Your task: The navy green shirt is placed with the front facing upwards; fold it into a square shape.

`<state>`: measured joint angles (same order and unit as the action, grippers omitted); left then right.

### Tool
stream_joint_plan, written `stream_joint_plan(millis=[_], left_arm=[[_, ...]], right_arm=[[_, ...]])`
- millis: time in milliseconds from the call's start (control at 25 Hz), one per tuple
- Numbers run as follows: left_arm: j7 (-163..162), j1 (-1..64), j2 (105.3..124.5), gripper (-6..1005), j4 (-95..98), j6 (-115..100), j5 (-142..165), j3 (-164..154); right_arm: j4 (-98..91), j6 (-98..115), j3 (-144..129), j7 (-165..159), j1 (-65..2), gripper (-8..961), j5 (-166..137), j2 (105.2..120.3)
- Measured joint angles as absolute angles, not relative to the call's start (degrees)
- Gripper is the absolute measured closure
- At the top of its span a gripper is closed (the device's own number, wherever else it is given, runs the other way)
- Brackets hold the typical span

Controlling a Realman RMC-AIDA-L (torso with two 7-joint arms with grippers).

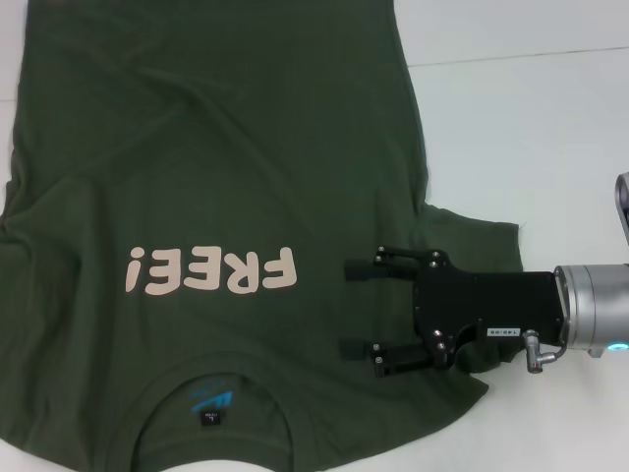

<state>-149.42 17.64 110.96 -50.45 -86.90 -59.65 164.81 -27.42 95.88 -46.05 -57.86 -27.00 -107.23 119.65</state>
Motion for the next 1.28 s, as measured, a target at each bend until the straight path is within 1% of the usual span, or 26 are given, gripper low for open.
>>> stream_joint_plan(millis=[320, 600, 840, 1160, 1280], left_arm=[[-149.55, 17.46, 111.21, 1001, -50.89, -87.18, -59.76, 164.79], [-150.28, 16.6, 112.02, 1000, -53.38, -86.07, -60.02, 164.82], [-150.25, 16.32, 112.11, 998, -53.22, -85.9, -60.49, 164.79], [-146.87, 17.84, 111.77, 995, -50.92, -94.08, -67.52, 164.7], [-146.14, 19.26, 112.06, 994, -49.42, -95.3, -68.58, 163.59]], right_arm=[[-27.42, 95.8, -46.05, -57.92, -27.34, 26, -107.23, 119.63], [-27.42, 95.79, -46.05, -57.92, -27.42, 25, -107.23, 119.62], [-27.42, 95.77, -46.05, -57.92, -27.65, 25, -107.23, 119.62], [-27.36, 95.1, -46.08, -57.92, -27.77, 25, -107.23, 119.61], [-27.33, 95.03, -46.13, -57.92, -27.78, 25, -107.23, 119.61]])
